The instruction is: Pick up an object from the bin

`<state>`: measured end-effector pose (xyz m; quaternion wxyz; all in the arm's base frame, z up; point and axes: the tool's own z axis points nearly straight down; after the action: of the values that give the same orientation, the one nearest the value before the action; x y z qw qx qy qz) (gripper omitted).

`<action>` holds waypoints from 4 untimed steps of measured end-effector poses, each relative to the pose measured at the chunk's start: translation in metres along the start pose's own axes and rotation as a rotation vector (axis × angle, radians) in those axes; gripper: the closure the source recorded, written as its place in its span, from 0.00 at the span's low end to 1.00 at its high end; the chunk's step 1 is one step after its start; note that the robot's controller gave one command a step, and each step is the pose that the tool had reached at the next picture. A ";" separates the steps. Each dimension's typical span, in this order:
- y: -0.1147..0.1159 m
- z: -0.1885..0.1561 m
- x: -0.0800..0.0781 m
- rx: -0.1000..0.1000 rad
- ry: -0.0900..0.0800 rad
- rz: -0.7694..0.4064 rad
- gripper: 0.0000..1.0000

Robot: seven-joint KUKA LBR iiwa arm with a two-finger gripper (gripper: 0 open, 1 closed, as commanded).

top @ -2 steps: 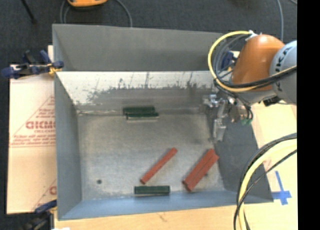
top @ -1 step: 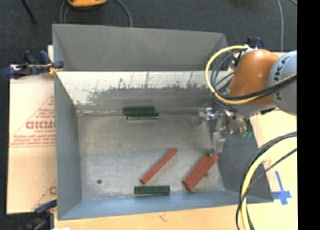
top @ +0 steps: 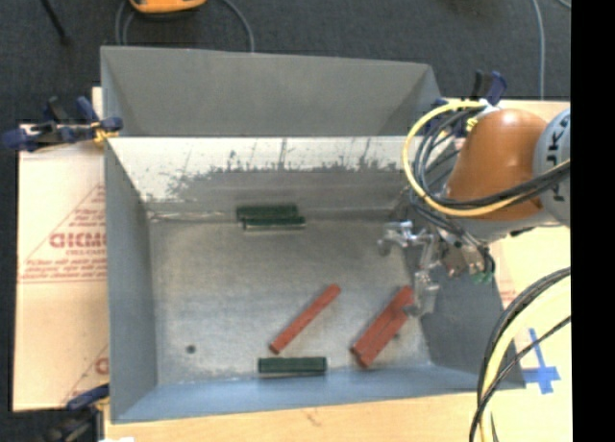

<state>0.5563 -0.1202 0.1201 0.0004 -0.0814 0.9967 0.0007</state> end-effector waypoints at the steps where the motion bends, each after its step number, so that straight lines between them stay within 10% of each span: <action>1: -0.007 -0.005 0.012 0.003 -0.002 -0.183 0.00; 2: -0.013 0.027 0.025 0.003 -0.004 -0.276 0.00; 3: -0.024 0.047 0.023 0.005 -0.008 -0.383 1.00; 4: -0.024 0.047 0.023 0.005 -0.008 -0.384 1.00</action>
Offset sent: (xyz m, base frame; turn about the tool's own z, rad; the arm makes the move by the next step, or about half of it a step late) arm -0.0332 -0.0225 -0.0501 -0.1989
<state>0.5379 -0.1474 0.0730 0.0048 -0.2700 0.9629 -0.0017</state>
